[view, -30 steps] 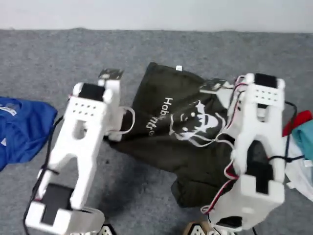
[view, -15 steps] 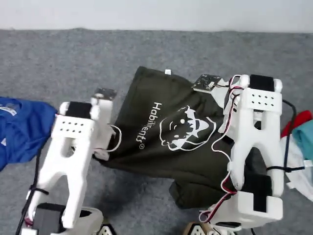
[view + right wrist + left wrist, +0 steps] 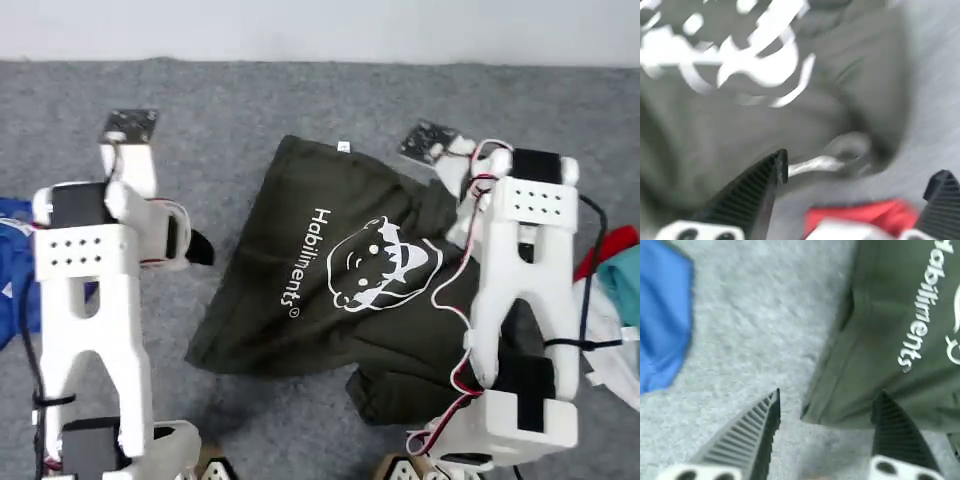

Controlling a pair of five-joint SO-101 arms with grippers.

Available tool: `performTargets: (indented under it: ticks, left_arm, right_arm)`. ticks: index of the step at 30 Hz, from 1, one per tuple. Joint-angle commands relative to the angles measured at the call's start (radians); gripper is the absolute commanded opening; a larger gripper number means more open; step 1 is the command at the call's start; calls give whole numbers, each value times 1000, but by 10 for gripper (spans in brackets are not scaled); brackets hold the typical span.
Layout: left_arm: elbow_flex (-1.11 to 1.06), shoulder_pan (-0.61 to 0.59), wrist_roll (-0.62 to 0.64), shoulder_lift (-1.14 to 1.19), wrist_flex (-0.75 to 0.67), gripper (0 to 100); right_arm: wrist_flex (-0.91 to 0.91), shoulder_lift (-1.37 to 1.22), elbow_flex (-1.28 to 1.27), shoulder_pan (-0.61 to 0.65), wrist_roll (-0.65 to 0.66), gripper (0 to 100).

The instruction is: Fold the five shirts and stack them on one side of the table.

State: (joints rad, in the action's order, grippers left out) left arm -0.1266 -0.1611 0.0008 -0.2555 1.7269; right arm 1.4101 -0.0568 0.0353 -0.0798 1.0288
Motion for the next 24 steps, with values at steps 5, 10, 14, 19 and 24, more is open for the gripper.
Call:
performTargets:
  ticks: [5, 10, 14, 19, 24]
  left_arm:
    - [44, -155, -14, -37, 31, 221]
    - [47, -203, -14, -37, 31, 206]
    - [44, -195, -11, -37, 31, 205]
    - [44, -195, -9, -37, 31, 205]
    - [42, -193, -9, -35, 31, 205]
  right_arm:
    - [-303, -208, 94, 41, -2, 433]
    - [-337, -440, 322, 1, 5, 433]
    - [-326, -641, 545, -27, 69, 421]
    - [-183, -794, 747, -61, 75, 217]
    - [45, -819, 911, -53, 74, 126]
